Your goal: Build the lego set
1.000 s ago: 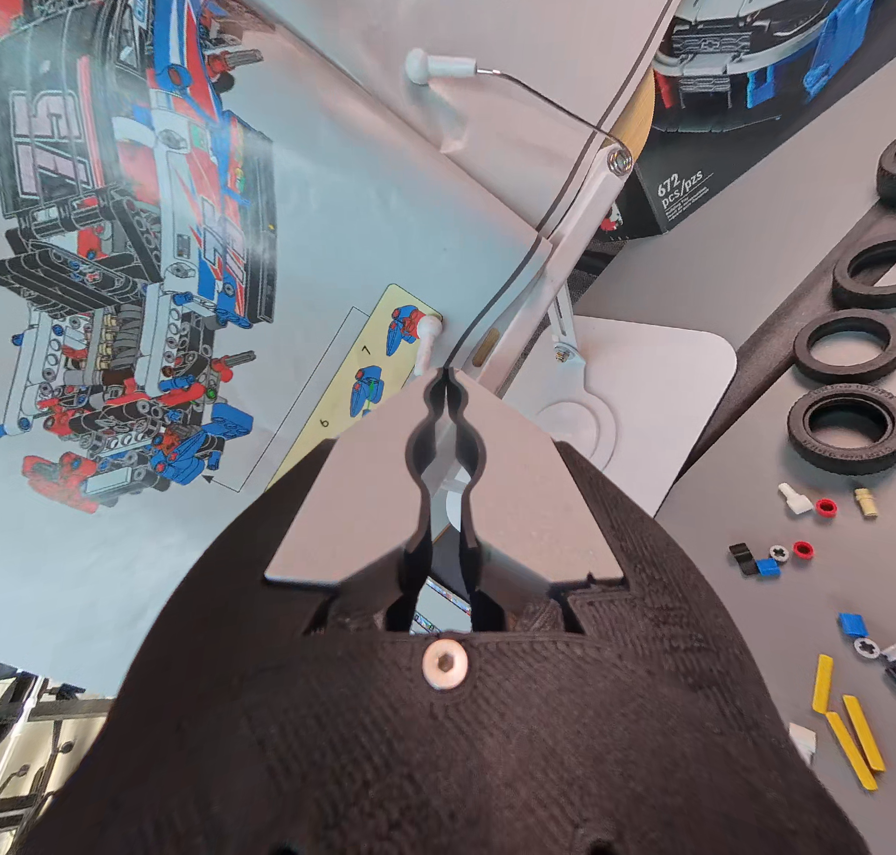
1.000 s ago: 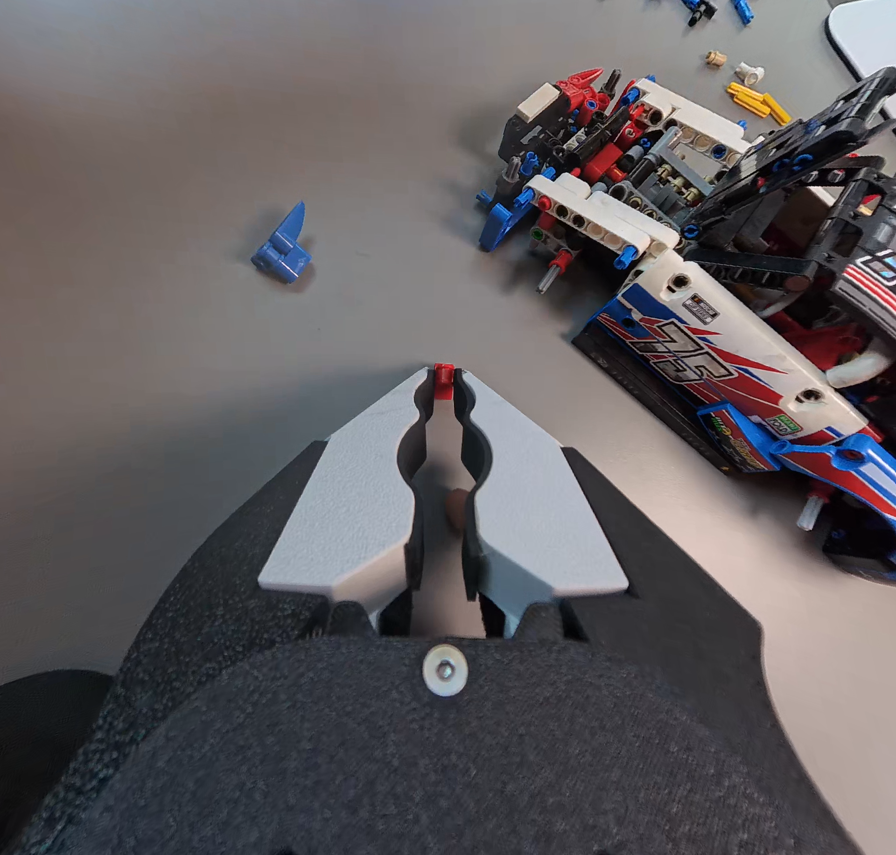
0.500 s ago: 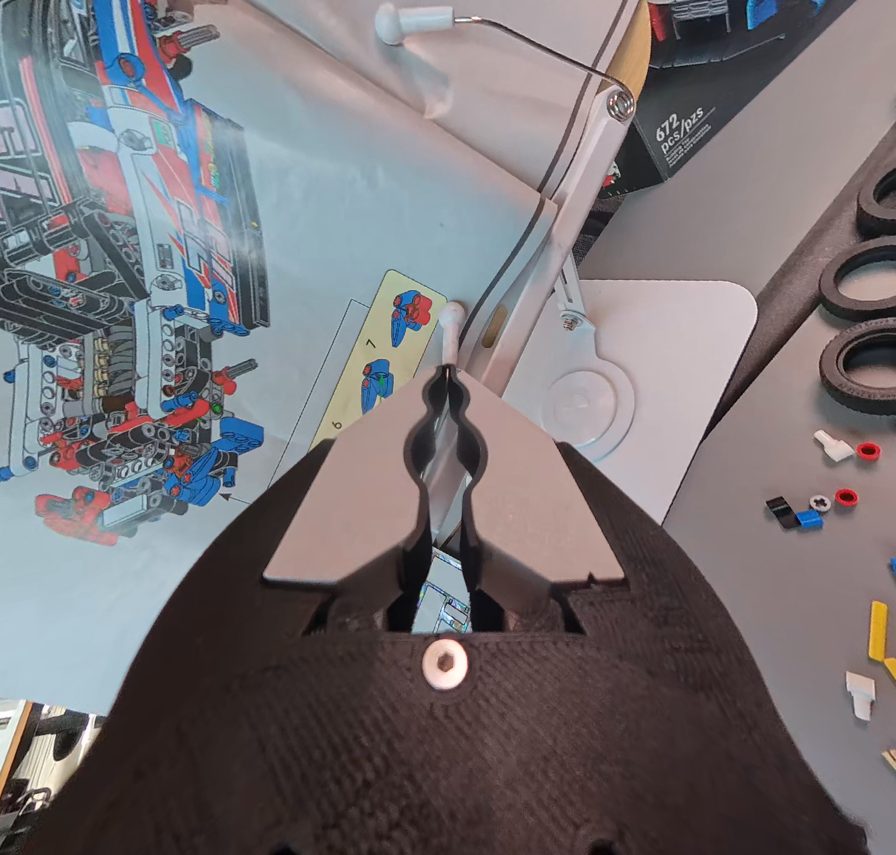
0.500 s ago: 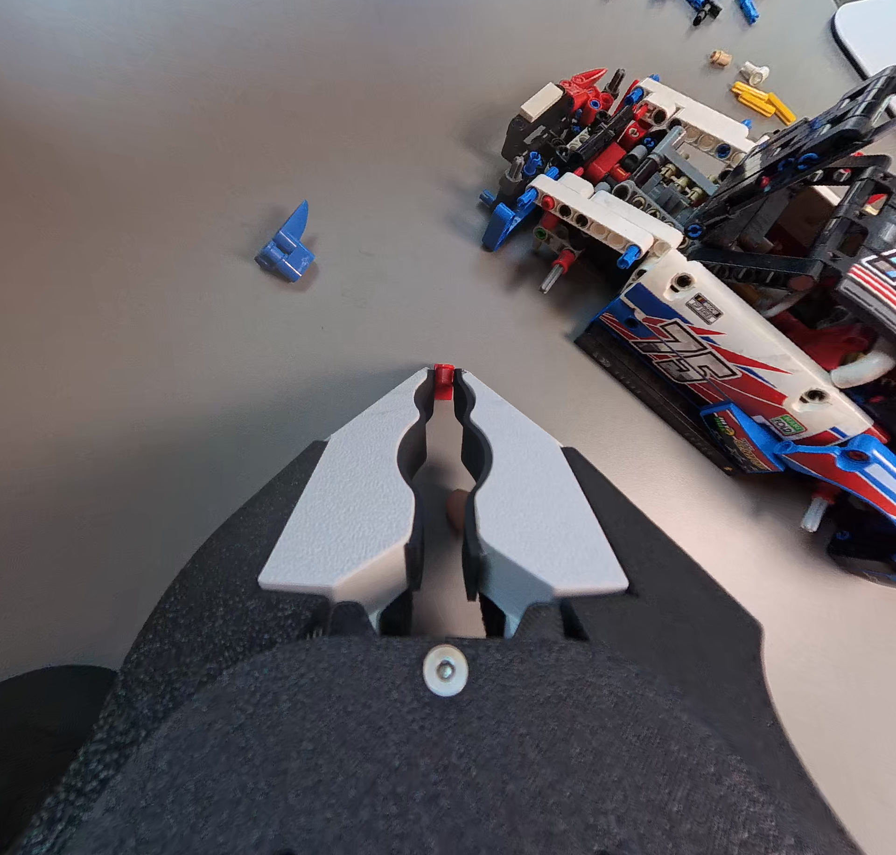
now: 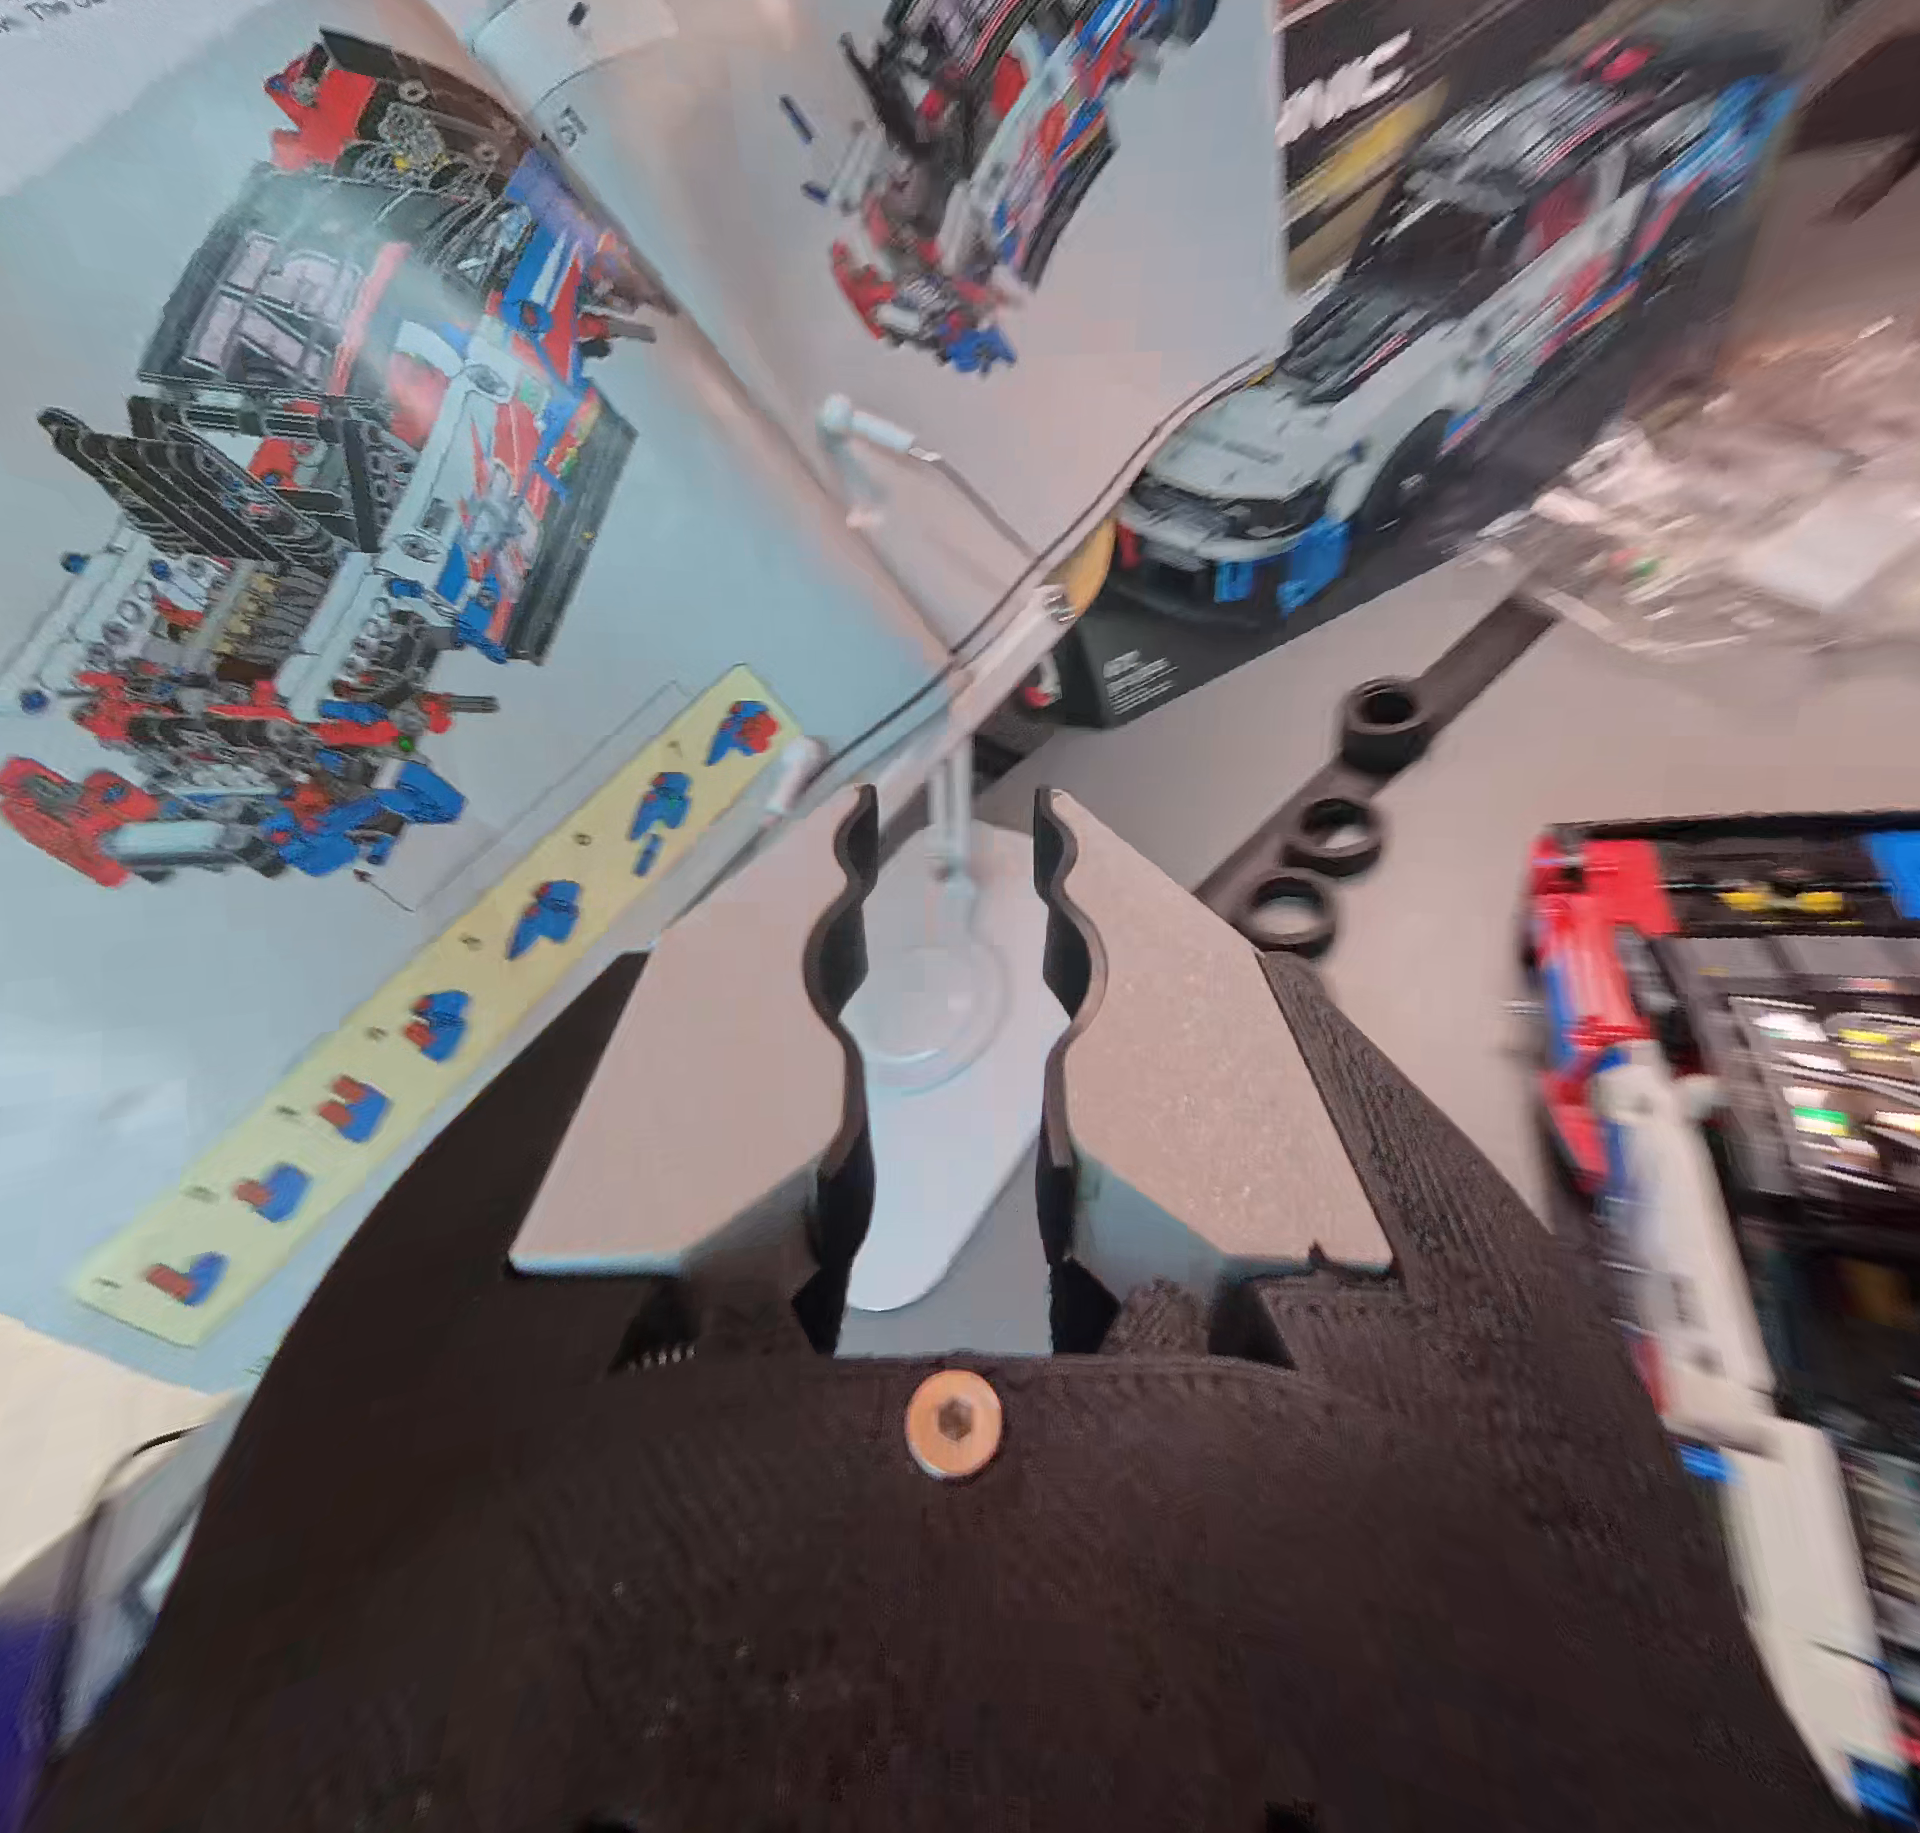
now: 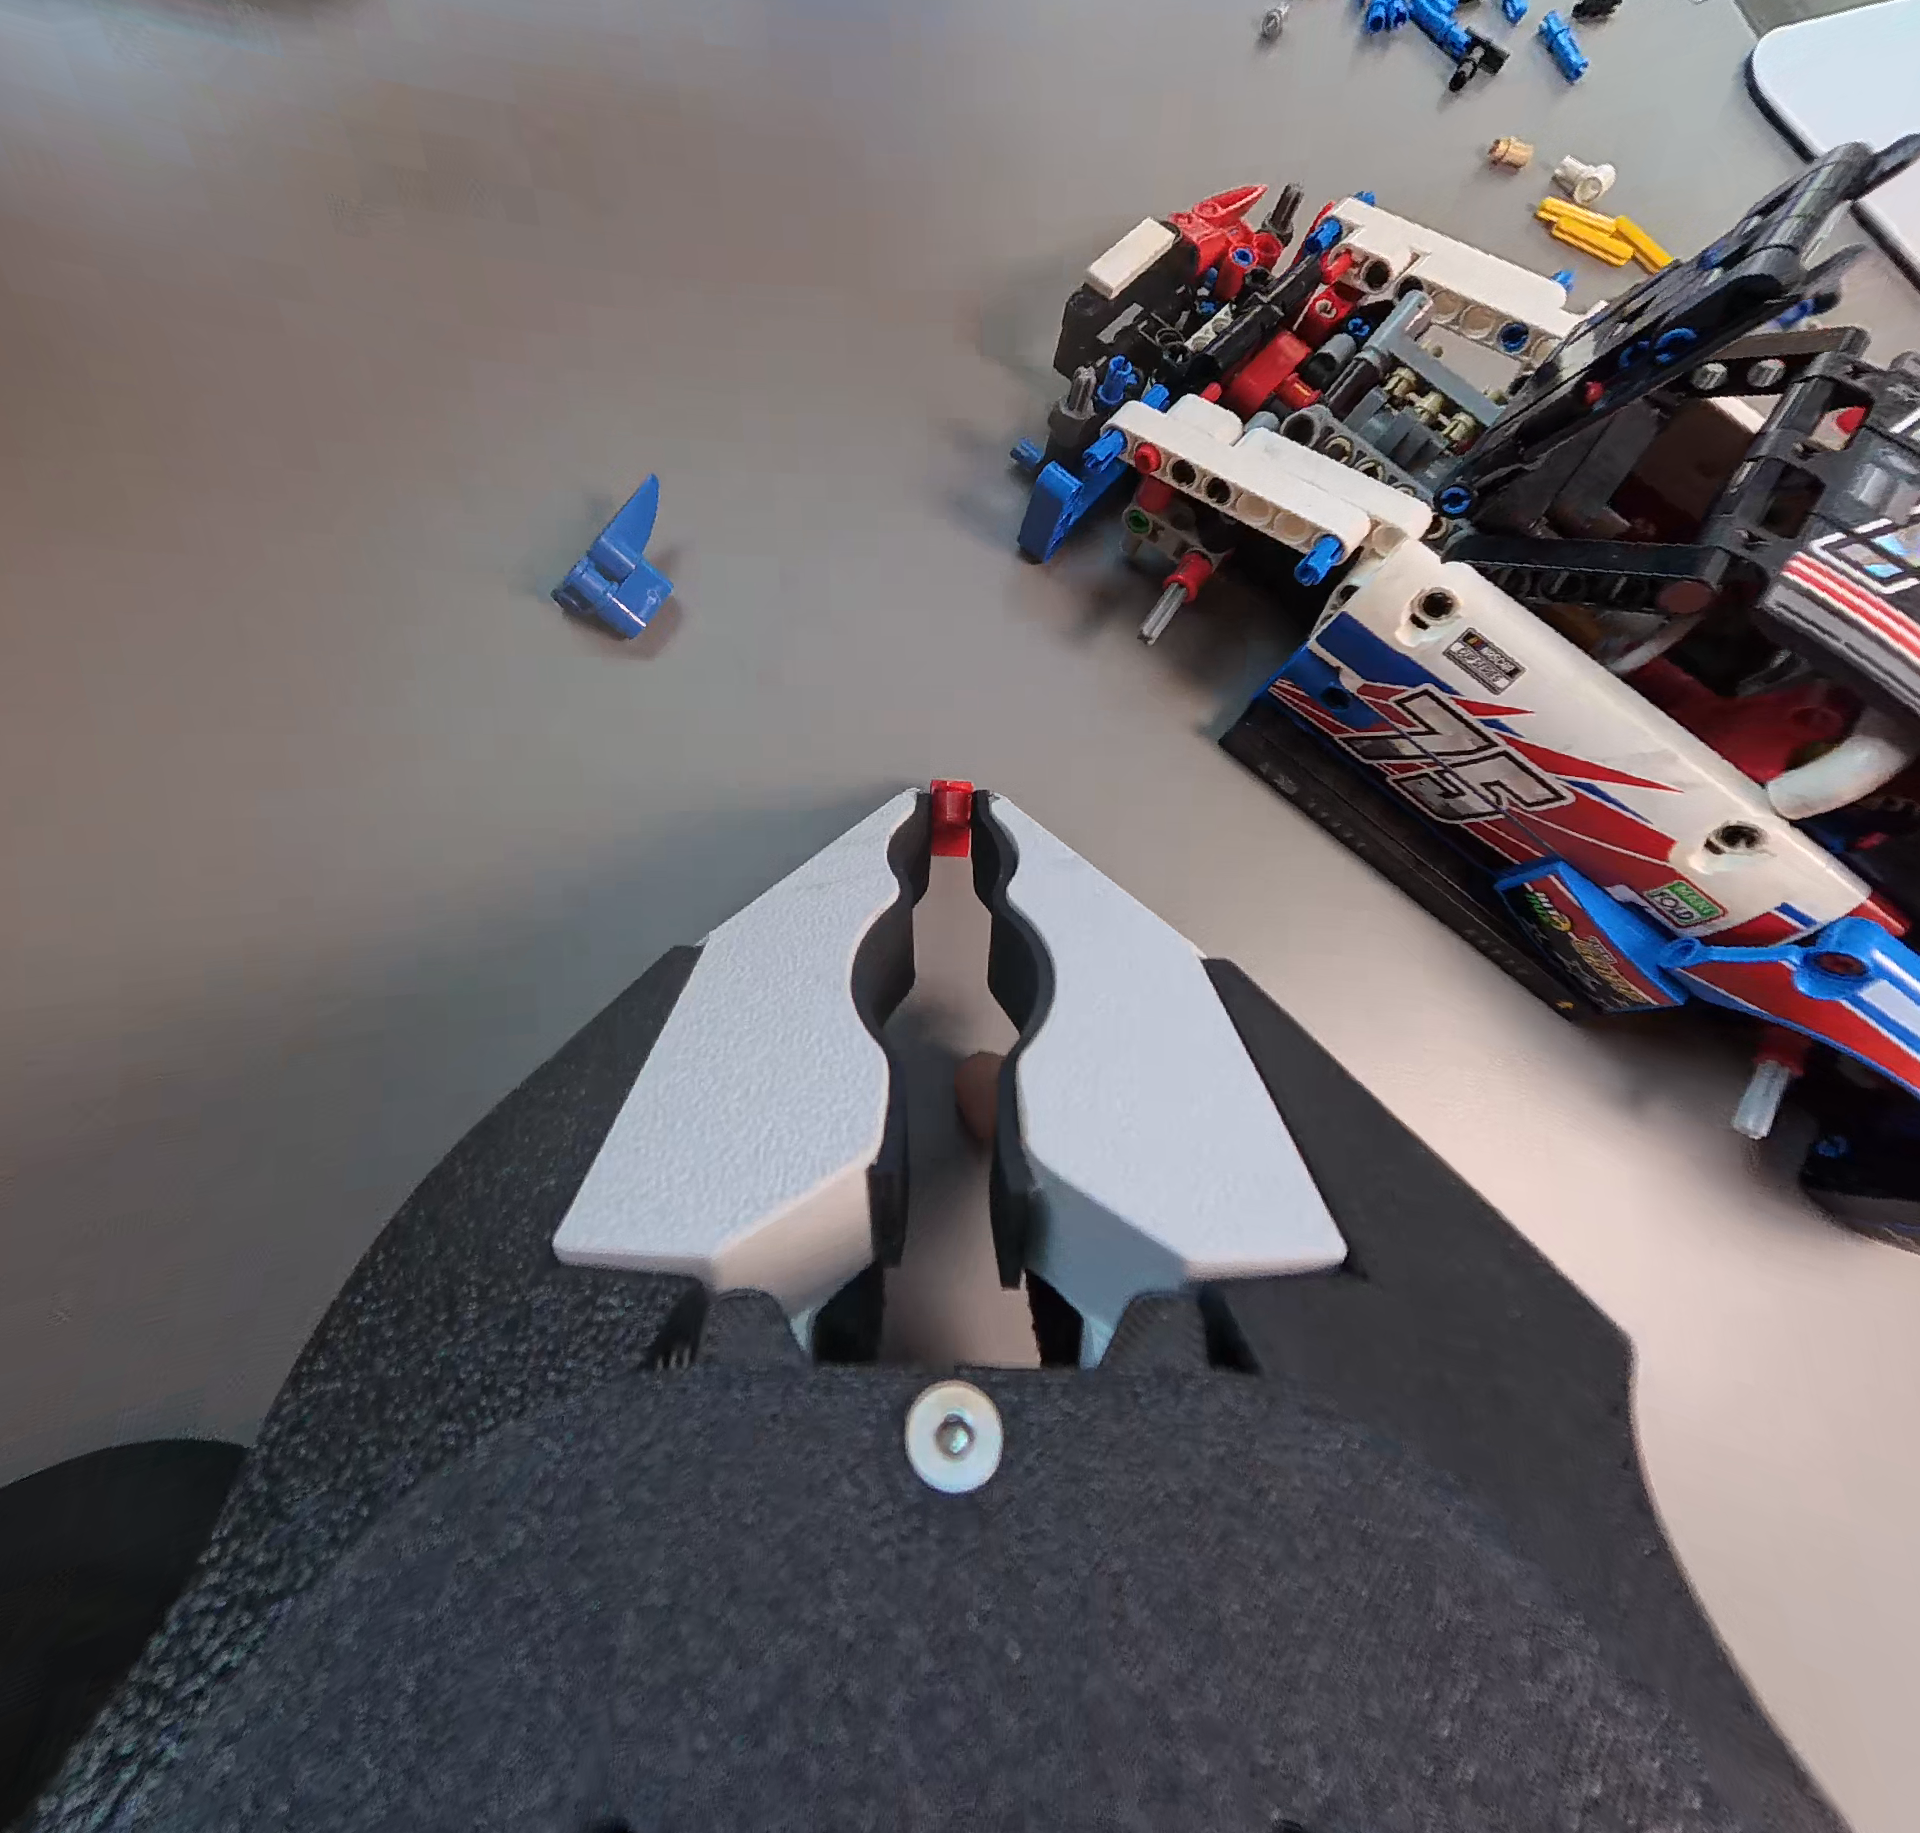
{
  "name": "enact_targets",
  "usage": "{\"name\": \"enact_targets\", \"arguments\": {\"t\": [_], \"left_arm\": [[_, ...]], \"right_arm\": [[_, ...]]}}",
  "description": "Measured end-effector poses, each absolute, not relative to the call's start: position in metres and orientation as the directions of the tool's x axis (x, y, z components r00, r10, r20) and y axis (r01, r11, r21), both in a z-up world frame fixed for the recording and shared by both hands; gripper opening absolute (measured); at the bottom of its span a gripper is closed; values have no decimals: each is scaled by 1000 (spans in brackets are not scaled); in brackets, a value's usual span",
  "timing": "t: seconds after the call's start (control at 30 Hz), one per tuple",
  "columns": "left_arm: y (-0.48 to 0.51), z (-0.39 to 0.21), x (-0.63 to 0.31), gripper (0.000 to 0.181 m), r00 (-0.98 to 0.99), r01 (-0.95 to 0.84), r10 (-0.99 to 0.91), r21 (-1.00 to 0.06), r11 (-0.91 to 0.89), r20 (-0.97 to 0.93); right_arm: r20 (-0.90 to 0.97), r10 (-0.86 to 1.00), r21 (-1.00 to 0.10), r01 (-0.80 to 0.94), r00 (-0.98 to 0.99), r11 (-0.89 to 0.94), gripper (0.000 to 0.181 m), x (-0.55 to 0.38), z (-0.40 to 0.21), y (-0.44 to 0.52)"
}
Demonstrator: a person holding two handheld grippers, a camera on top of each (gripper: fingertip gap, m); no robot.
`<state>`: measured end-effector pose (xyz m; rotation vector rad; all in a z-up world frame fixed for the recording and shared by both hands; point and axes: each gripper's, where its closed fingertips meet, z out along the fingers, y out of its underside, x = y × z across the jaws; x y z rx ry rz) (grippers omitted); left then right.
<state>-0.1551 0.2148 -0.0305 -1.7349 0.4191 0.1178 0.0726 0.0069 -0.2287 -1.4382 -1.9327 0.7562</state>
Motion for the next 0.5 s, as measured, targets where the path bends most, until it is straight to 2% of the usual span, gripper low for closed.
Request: {"name": "enact_targets", "arguments": {"t": [0.13, 0.27, 0.4, 0.5], "left_arm": [[128, -55, -84, 27, 890, -237, -426, -964, -122, -165], [31, -113, -15, 25, 766, -208, -643, -939, -274, 18], [-32, -149, 25, 24, 696, -169, -704, -920, -353, 142], [-47, -158, 31, 24, 689, -174, -718, -939, -295, 98]], "right_arm": [[109, 977, -813, 549, -184, 194, 4, 65, -212, 10], [107, 978, -895, 410, -182, 174, 4, 57, -185, 4], [94, 973, -965, 221, -213, 142, 4, 47, -152, -17], [55, 962, -989, 120, -268, 90, 4, 41, -135, -39]]}}
